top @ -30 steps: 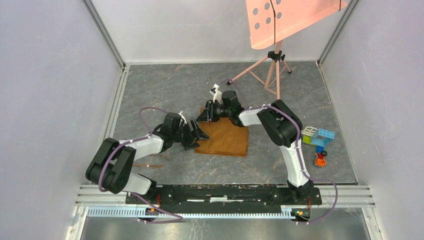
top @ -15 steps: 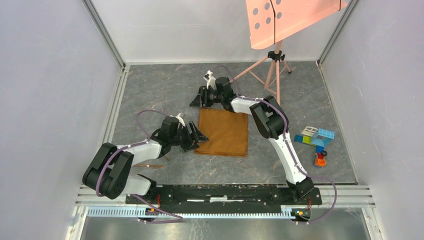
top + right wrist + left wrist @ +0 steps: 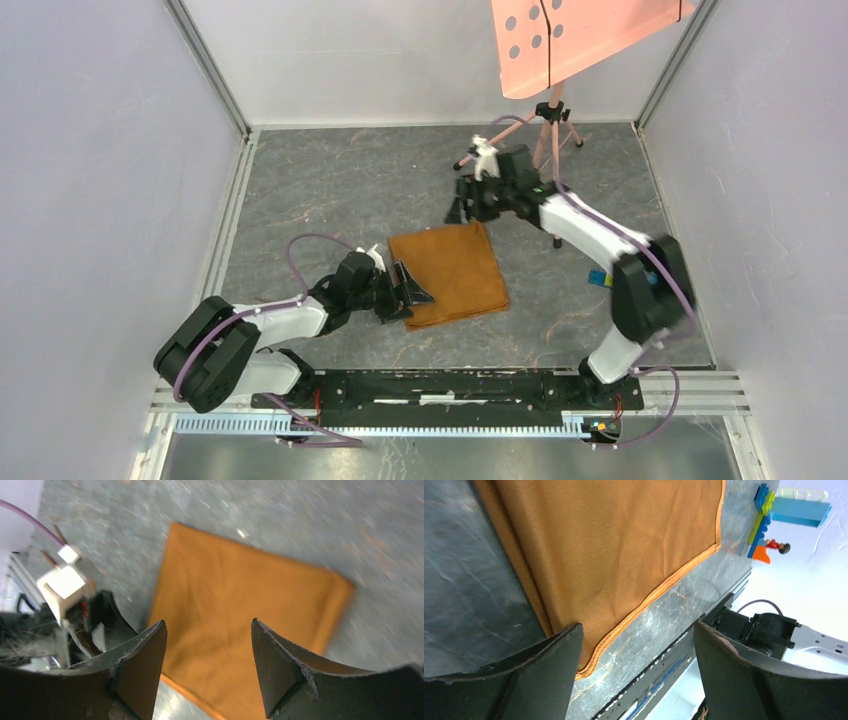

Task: Fold the napkin into a case and place the utensils inside
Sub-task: Rotate the square-folded napkin at the center of the board, then pick up the top corner of the square-folded napkin from the center of the board.

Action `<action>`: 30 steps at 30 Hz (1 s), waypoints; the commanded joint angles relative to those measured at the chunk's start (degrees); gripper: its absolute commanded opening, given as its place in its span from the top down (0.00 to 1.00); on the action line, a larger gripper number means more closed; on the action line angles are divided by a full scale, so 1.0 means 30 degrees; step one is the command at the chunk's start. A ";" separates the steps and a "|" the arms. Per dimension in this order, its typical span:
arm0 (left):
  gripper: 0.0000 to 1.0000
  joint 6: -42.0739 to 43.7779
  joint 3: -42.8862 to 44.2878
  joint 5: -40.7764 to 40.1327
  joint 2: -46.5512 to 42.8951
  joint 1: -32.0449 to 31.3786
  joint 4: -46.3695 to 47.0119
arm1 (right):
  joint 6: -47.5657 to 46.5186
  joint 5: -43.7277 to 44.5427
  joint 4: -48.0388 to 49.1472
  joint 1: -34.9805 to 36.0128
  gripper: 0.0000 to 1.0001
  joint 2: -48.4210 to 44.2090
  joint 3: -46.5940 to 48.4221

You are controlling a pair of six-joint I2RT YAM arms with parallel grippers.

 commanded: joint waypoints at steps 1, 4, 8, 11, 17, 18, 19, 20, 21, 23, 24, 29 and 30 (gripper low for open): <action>0.10 -0.1166 0.0141 -0.0449 -0.0216 -0.1172 -0.0560 | -0.3134 0.1356 -0.3380 -0.1908 0.32 -0.4236 -0.5576; 0.06 -0.1091 0.0462 -0.0354 -0.1321 -0.1436 -0.1281 | -0.4302 0.1621 -0.3480 -0.3395 0.36 -0.6430 -0.8868; 0.00 0.0739 0.1830 -0.1931 -0.3640 -0.1407 -0.5543 | -0.4581 0.1551 -0.2987 -0.4728 0.43 -0.7008 -1.0864; 0.00 0.1864 0.2862 -0.2852 -0.4737 -0.1358 -0.8115 | -0.4280 0.0815 -0.1753 -0.4887 0.51 -0.6851 -1.1893; 0.00 0.2915 0.3800 -0.3523 -0.5658 -0.1108 -1.0137 | -0.4690 0.0826 -0.1604 -0.4846 0.65 -0.6641 -1.2284; 0.00 0.2862 0.3769 -0.3499 -0.5623 -0.1074 -1.0107 | -0.4786 0.0804 -0.1751 -0.4842 0.65 -0.6759 -1.2264; 0.00 0.2785 0.3744 -0.3454 -0.5592 -0.1050 -1.0043 | -0.4830 0.0668 -0.1896 -0.4863 0.64 -0.6950 -1.2254; 0.00 0.2744 0.3708 -0.3386 -0.5552 -0.1023 -0.9954 | -0.4797 0.0396 -0.1938 -0.4855 0.63 -0.7133 -1.2347; 0.00 0.2705 0.3701 -0.3283 -0.5548 -0.1023 -0.9843 | -0.4761 -0.0006 -0.1948 -0.4814 0.62 -0.7287 -1.2500; 0.00 0.2711 0.3741 -0.3260 -0.5519 -0.0975 -0.9775 | -0.4661 -0.0744 -0.1775 -0.4755 0.58 -0.7703 -1.2858; 0.00 0.2711 0.3771 -0.3243 -0.5491 -0.0989 -0.9751 | -0.4562 -0.1158 -0.1578 -0.4728 0.57 -0.7954 -1.3046; 0.00 0.2795 0.3967 -0.3044 -0.5129 -0.0961 -0.9562 | -0.4483 -0.1361 -0.1717 -0.4678 0.59 -0.8569 -1.3292; 0.00 0.2806 0.3999 -0.3029 -0.5084 -0.0960 -0.9590 | -0.4480 -0.1441 -0.1669 -0.4691 0.61 -0.8728 -1.3327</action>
